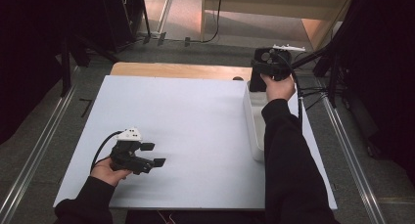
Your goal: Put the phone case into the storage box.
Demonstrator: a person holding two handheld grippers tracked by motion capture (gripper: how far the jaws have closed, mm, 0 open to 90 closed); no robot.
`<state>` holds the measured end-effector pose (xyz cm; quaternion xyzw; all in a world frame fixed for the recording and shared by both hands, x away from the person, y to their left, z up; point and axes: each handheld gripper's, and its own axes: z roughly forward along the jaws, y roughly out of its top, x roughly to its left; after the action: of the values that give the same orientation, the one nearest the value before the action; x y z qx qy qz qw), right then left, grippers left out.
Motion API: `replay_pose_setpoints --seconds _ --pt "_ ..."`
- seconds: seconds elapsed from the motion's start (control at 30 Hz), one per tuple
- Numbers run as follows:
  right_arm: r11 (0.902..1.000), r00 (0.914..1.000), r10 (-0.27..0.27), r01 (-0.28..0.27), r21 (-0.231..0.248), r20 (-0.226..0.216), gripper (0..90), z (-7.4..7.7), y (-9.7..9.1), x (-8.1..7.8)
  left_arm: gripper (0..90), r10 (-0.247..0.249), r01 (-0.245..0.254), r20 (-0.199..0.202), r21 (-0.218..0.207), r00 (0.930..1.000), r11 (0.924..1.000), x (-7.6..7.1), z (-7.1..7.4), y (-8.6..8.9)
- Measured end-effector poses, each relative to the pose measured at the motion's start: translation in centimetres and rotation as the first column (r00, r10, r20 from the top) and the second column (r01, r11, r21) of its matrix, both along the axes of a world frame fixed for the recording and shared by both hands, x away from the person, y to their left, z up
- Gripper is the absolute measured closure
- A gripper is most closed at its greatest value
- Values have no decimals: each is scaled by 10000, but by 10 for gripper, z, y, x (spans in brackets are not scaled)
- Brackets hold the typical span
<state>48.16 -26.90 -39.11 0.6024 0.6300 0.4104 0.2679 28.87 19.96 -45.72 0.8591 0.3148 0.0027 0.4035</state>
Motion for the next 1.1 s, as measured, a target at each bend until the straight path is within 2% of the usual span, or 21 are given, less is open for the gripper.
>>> replay_pose_setpoints --seconds 0.13,0.27,0.43,0.53,0.7,1.1 --pt "10000 9999 5 -4 94 -118 121 -8 0 0 231 18 -18 -11 -41 10000 10000 0 0 0" --pt "9998 10000 -58 58 196 0 121 -14 -1 -2 231 30 -30 14 -64 10000 10000 0 0 0" --pt "9996 10000 -53 56 282 -84 120 -20 -1 -2 231 17 -17 4 -50 10000 10000 0 0 -1" --pt "9998 9999 -5 9 220 -171 120 -24 0 -1 231 -6 6 12 -22 10000 10000 0 0 -1" --pt "9985 9990 -46 70 544 -454 118 -32 -2 -1 231 -15 15 5 -23 10000 10000 0 0 -1" --pt "9984 9969 -94 137 547 -781 113 -45 1 0 231 -59 59 29 -3 10000 10000 1 0 -1"
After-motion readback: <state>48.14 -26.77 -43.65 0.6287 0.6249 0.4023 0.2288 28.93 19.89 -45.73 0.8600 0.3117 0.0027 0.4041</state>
